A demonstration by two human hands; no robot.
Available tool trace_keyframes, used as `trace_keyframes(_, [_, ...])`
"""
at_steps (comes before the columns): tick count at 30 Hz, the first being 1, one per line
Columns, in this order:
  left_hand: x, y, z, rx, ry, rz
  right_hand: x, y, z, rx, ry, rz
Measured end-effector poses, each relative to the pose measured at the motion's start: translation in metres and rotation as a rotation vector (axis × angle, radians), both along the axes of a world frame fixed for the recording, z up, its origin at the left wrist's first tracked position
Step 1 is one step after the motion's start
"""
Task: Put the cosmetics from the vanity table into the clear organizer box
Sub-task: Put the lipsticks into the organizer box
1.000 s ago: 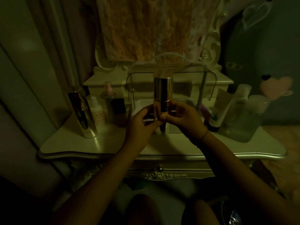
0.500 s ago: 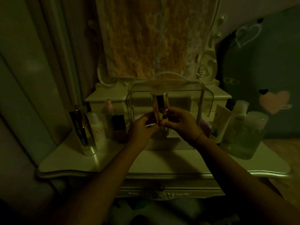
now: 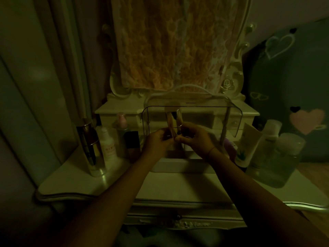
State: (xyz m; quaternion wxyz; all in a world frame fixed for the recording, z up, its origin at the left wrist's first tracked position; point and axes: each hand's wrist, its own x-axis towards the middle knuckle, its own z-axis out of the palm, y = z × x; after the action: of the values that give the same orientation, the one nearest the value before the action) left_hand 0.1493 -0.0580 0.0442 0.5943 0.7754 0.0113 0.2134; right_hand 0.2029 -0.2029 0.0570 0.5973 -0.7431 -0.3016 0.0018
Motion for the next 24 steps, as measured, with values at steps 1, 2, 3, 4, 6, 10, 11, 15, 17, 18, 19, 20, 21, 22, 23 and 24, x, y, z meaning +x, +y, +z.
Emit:
trace_keyframes(1, [0.002,0.002,0.0,-0.011,0.002,-0.002,0.003,0.003,-0.003,0.018,0.035,-0.003])
trace_keyframes(2, [0.003,0.004,-0.001,-0.023,0.004,-0.008,0.006,0.005,-0.006,0.031,0.069,-0.008])
trace_keyframes(3, [0.005,0.005,-0.002,-0.027,0.01,-0.014,0.008,0.008,-0.008,0.041,0.099,-0.011])
trace_keyframes(4, [0.007,0.007,-0.002,-0.024,0.017,-0.019,0.01,0.01,-0.01,0.045,0.122,-0.009])
trace_keyframes(6, [0.009,0.009,-0.002,-0.007,0.027,-0.022,0.014,0.013,-0.011,0.037,0.152,0.004])
trace_keyframes(10, [0.011,0.012,-0.001,0.018,0.038,-0.015,0.021,0.013,-0.011,0.025,0.229,0.026])
trace_keyframes(11, [0.011,0.013,-0.001,0.025,0.042,-0.015,0.022,0.012,-0.01,0.013,0.233,0.037])
trace_keyframes(15, [0.011,0.015,-0.002,0.049,0.043,-0.008,0.027,0.002,-0.01,-0.107,0.253,0.12])
trace_keyframes(17, [0.011,0.015,-0.002,0.047,0.04,0.012,0.029,0.0,-0.012,-0.154,0.262,0.143])
trace_keyframes(18, [0.012,0.015,-0.003,0.047,0.036,0.032,0.029,0.0,-0.013,-0.157,0.26,0.145])
trace_keyframes(19, [0.011,0.015,-0.003,0.052,0.034,0.059,0.028,0.003,-0.013,-0.155,0.248,0.142])
trace_keyframes(20, [0.011,0.014,-0.004,0.058,0.034,0.089,0.028,0.006,-0.013,-0.158,0.224,0.134])
trace_keyframes(21, [0.009,0.013,-0.004,0.052,0.032,0.115,0.028,0.01,-0.013,-0.164,0.199,0.125])
trace_keyframes(22, [0.006,0.012,-0.004,0.03,0.026,0.129,0.027,0.015,-0.013,-0.168,0.18,0.119])
trace_keyframes(23, [0.002,0.011,-0.005,-0.005,0.017,0.13,0.027,0.019,-0.013,-0.167,0.171,0.118])
trace_keyframes(24, [-0.003,0.01,-0.006,-0.036,0.01,0.126,0.027,0.024,-0.012,-0.167,0.167,0.117])
